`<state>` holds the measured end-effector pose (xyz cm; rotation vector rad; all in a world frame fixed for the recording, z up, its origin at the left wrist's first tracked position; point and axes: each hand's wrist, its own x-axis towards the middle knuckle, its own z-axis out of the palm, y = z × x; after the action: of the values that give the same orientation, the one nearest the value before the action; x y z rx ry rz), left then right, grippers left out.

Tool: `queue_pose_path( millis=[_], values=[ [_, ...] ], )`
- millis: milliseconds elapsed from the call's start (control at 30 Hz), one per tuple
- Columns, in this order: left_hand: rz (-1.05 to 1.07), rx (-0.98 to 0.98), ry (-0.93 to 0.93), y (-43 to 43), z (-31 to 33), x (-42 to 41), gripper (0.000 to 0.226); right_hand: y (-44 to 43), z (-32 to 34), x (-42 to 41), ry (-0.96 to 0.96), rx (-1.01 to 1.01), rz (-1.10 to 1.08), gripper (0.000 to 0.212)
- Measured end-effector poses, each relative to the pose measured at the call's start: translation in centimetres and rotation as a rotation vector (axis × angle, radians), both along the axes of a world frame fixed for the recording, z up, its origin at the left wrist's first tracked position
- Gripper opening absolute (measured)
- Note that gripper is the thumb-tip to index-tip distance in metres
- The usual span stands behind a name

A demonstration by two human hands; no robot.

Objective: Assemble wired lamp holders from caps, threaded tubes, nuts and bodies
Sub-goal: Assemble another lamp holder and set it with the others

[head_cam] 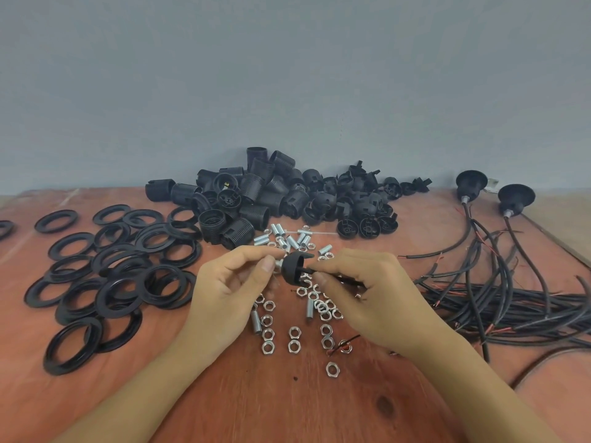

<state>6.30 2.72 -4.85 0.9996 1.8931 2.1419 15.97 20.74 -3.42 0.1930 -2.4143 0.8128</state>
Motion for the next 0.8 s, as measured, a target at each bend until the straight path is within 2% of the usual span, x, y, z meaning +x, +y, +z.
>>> queue_pose_path(
  millis=[167,400,500,667,800],
  values=[
    [0.036,-0.108,0.187,-0.3,0.1,-0.2,0.015,0.0,0.3,0.3,-0.034,-0.049,0.053,0.011],
    [-0.002,-0.123,0.26,-0.9,0.2,-1.2,0.016,0.1,0.4,0.5,-0.06,-0.092,0.107,0.019],
    [-0.051,-0.103,0.195,-1.0,0.4,-1.2,0.012,0.1,0.3,0.6,-0.041,-0.158,0.106,0.019],
    [-0.155,-0.063,-0.086,-0.7,0.6,-0.9,0.014,-0.1,0.0,0.4,-0.077,-0.167,0.076,0.021],
    [-0.151,-0.036,-0.056,-0.5,0.6,-0.4,0.014,-0.3,0.2,0.5,-0.061,-0.05,0.012,0.019]
  ],
)
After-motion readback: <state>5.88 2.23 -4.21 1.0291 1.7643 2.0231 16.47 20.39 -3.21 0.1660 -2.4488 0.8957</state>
